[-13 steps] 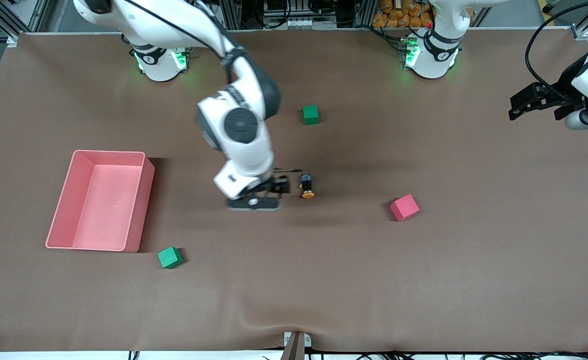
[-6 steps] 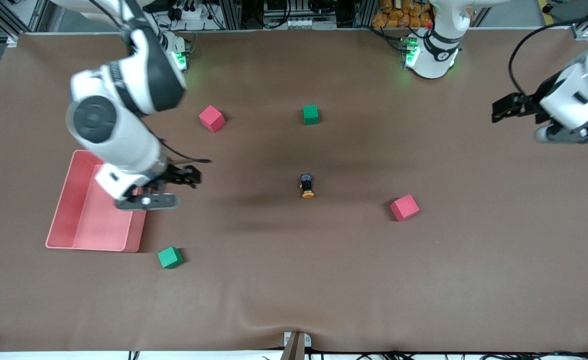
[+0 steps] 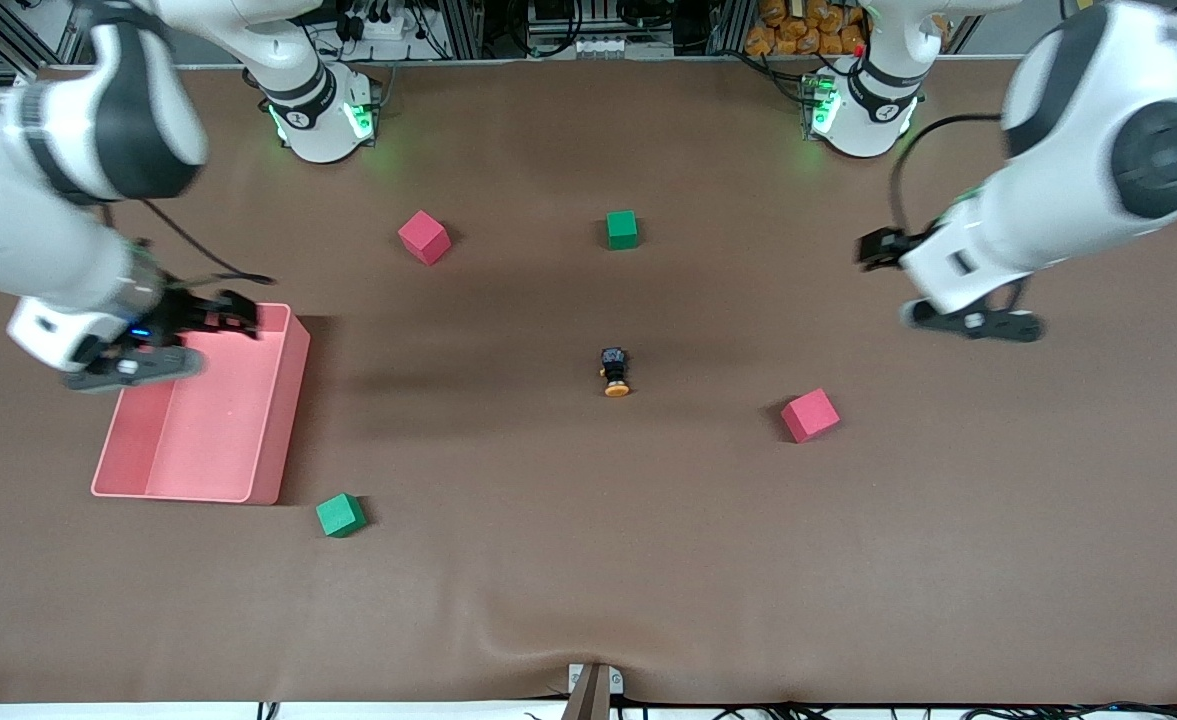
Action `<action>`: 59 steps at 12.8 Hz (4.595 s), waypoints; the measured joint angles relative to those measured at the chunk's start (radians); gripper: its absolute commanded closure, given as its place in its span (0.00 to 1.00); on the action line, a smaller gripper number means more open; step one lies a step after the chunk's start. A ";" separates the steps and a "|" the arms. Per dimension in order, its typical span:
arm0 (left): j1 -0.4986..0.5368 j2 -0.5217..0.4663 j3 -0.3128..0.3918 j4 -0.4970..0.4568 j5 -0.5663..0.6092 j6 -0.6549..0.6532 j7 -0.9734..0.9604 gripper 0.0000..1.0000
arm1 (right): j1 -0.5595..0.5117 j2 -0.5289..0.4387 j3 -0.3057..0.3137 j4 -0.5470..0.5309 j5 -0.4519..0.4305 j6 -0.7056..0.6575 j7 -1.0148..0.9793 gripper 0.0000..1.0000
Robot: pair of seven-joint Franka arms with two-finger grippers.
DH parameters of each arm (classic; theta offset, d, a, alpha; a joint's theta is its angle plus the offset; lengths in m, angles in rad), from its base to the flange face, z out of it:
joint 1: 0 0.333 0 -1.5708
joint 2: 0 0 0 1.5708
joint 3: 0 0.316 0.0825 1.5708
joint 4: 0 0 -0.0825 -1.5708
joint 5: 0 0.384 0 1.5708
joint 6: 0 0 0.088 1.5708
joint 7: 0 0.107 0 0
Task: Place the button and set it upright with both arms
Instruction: 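Open the right gripper and retract it while the left gripper approaches, then lower the left gripper over the button and close on its body, then lift the button with the left gripper and tilt the wrist up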
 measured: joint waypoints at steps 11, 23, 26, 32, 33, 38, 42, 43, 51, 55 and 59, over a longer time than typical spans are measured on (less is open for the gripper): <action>-0.342 0.412 0.019 0.169 -0.022 0.404 -0.476 0.00 | -0.128 -0.135 0.003 0.039 0.000 -0.199 -0.110 0.00; -0.437 0.616 0.044 0.175 -0.022 0.690 -0.527 0.00 | -0.132 -0.081 0.028 0.256 0.000 -0.360 0.034 0.00; -0.456 0.639 0.045 0.175 -0.020 0.692 -0.545 0.00 | -0.135 -0.075 0.024 0.256 0.000 -0.363 0.038 0.00; -0.490 0.681 0.059 0.175 0.053 0.694 -0.593 0.04 | -0.137 -0.075 0.019 0.256 0.000 -0.410 0.114 0.00; -0.489 0.681 0.063 0.175 0.055 0.694 -0.593 0.08 | -0.137 -0.075 0.019 0.256 0.000 -0.415 0.136 0.00; -0.488 0.683 0.074 0.175 0.057 0.694 -0.593 0.08 | -0.137 -0.075 0.019 0.276 0.000 -0.405 0.152 0.00; -0.491 0.683 0.074 0.176 0.057 0.694 -0.593 0.09 | -0.136 -0.075 0.020 0.298 0.000 -0.396 0.152 0.00; -0.492 0.683 0.074 0.176 0.057 0.694 -0.593 0.10 | -0.135 -0.075 0.021 0.301 0.000 -0.396 0.152 0.00; -0.493 0.687 0.074 0.174 0.057 0.694 -0.593 0.22 | -0.140 -0.074 0.016 0.303 -0.001 -0.392 0.152 0.00; -0.498 0.689 0.074 0.173 0.057 0.694 -0.593 0.26 | -0.165 -0.071 0.011 0.303 -0.001 -0.389 0.152 0.00; -0.499 0.690 0.074 0.173 0.057 0.694 -0.593 0.60 | -0.165 -0.071 0.016 0.303 -0.001 -0.387 0.153 0.00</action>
